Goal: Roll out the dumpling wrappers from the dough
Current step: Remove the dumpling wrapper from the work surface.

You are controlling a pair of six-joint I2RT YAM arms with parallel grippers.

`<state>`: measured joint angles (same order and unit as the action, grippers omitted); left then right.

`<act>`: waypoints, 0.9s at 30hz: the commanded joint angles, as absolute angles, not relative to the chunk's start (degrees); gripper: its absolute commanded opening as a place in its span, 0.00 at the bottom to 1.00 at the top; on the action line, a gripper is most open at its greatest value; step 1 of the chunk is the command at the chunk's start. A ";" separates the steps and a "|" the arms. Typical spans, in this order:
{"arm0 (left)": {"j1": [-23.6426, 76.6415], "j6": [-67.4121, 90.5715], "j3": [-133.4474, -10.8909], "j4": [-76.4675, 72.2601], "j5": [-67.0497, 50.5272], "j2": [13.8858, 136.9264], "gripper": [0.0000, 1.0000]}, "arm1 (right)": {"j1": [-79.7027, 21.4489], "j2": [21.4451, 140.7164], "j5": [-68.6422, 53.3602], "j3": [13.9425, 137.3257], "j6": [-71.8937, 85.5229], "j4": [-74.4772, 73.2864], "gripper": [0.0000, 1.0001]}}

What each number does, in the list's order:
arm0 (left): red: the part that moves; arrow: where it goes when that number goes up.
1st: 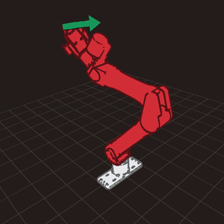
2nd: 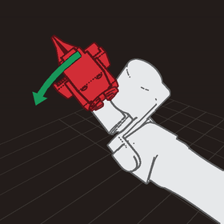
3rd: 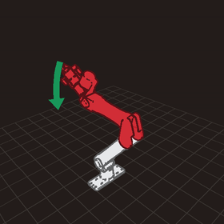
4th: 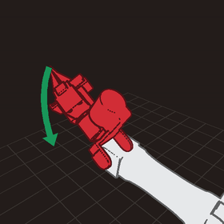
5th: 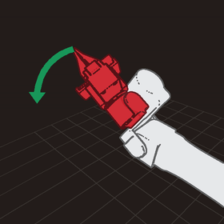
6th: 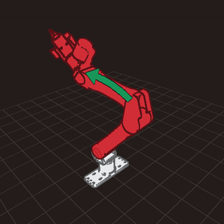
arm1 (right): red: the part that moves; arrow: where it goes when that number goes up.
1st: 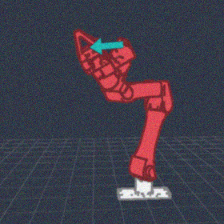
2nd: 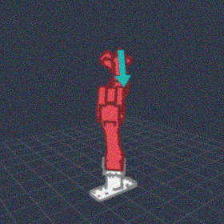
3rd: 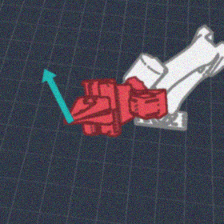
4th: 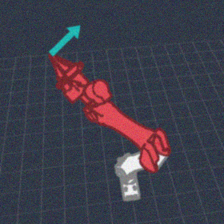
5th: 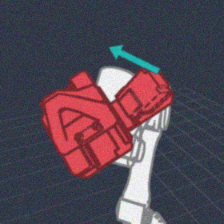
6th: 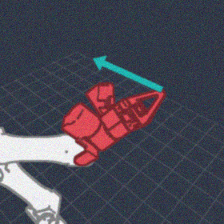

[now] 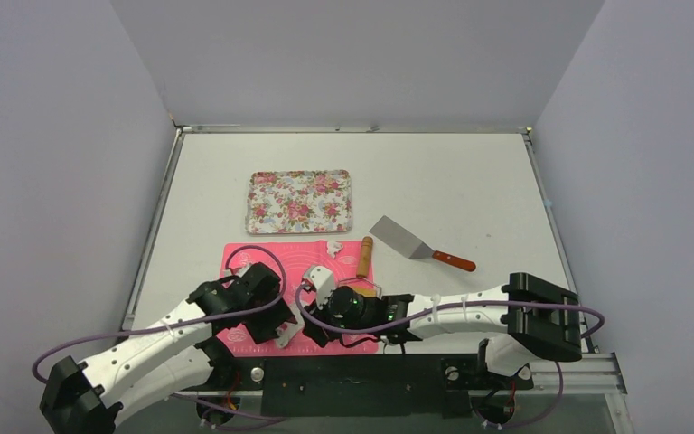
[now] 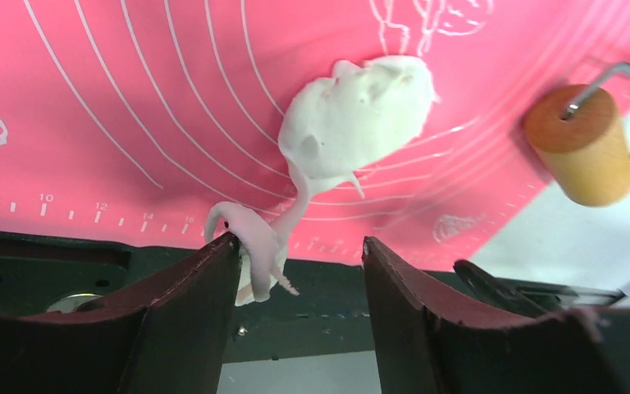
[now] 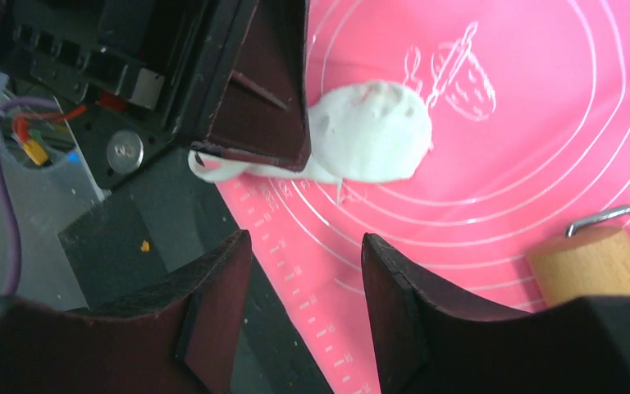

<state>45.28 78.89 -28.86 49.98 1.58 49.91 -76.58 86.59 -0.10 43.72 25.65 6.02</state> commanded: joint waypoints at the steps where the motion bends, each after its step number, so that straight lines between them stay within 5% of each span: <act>1: 43.24 79.31 -29.68 54.80 -0.74 43.26 0.54 | -77.03 84.53 2.63 42.38 25.16 18.62 0.48; 7: 42.11 82.42 -27.29 53.25 -6.73 38.53 0.54 | -79.55 87.97 2.06 39.16 24.18 35.48 0.48; 27: 41.00 78.44 -42.19 73.21 2.95 38.76 0.54 | -79.07 88.45 7.49 34.99 27.28 37.15 0.47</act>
<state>41.65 80.16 -38.09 67.68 -0.16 39.16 -79.75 90.72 6.00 36.32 25.39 33.74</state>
